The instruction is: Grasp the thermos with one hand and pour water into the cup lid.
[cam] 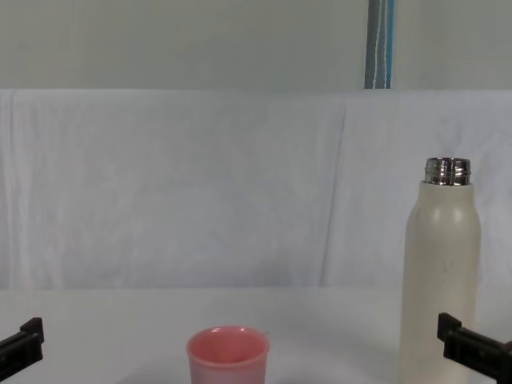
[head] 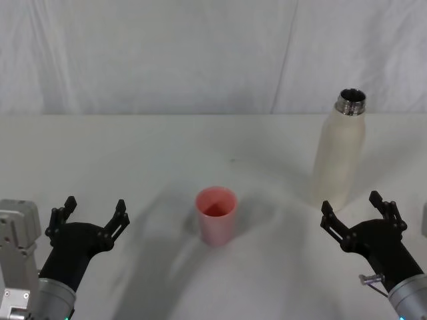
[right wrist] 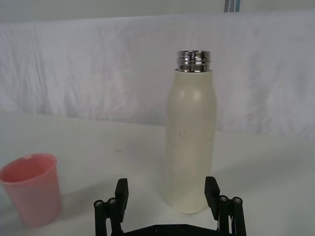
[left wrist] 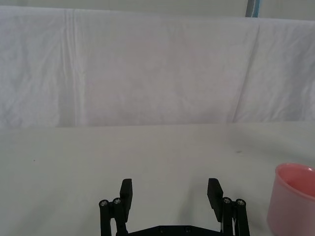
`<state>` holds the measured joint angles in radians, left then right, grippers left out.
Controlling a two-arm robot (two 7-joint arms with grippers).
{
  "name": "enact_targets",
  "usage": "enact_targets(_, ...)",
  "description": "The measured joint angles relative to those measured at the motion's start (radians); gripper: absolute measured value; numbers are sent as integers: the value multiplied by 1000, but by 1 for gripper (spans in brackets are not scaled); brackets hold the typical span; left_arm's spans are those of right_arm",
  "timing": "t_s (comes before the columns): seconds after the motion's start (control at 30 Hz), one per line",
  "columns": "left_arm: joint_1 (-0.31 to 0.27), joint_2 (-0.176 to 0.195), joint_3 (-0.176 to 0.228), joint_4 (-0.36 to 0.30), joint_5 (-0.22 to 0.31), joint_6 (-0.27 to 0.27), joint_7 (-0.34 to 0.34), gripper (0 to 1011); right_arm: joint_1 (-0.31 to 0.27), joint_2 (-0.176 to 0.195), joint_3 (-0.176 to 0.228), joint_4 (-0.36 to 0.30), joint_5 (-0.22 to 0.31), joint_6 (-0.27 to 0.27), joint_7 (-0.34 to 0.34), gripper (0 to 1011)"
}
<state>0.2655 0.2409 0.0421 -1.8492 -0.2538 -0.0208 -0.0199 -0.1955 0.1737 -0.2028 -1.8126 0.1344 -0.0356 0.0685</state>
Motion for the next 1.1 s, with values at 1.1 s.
enact_targets(1.1,0,0,0,0,0,0,0,1001,160,31,49,101,156,105,119,1001)
